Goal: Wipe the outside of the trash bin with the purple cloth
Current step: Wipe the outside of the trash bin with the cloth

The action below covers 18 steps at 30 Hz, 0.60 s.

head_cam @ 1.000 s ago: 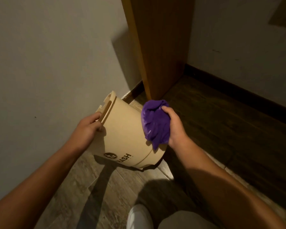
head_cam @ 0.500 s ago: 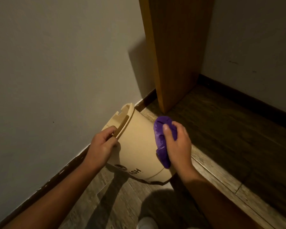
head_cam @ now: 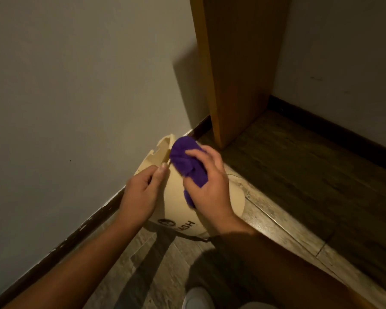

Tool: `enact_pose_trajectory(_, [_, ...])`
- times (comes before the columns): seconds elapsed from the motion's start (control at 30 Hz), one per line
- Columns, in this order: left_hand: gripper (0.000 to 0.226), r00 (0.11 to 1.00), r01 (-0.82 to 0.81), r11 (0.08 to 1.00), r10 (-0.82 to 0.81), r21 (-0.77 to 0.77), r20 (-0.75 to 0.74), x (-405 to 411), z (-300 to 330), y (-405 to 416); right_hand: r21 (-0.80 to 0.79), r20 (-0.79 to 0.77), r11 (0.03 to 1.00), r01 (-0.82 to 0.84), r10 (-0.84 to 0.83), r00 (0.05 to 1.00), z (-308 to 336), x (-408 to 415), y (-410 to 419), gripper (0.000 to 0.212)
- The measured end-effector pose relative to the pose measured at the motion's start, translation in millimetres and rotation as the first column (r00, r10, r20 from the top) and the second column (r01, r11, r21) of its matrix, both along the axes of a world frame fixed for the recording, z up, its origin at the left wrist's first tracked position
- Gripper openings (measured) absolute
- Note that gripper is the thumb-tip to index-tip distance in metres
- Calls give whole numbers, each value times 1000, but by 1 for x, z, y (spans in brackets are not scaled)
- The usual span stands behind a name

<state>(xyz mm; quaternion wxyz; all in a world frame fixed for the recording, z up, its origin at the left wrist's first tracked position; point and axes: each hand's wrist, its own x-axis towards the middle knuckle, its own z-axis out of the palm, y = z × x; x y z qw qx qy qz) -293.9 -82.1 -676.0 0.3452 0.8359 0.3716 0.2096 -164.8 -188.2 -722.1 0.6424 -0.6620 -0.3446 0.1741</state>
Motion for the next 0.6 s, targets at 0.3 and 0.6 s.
enact_pose_trajectory(0.3, [49,984,-174,983,172,55,34,22,1,27,-460,373,853,-247,437,818,-58,-6,-78,49])
enact_pose_trajectory(0.6, [56,984,-175,975,169,137,53,-7,-14,41,-195,-717,981,2,-144,682,-45,83,-82,36])
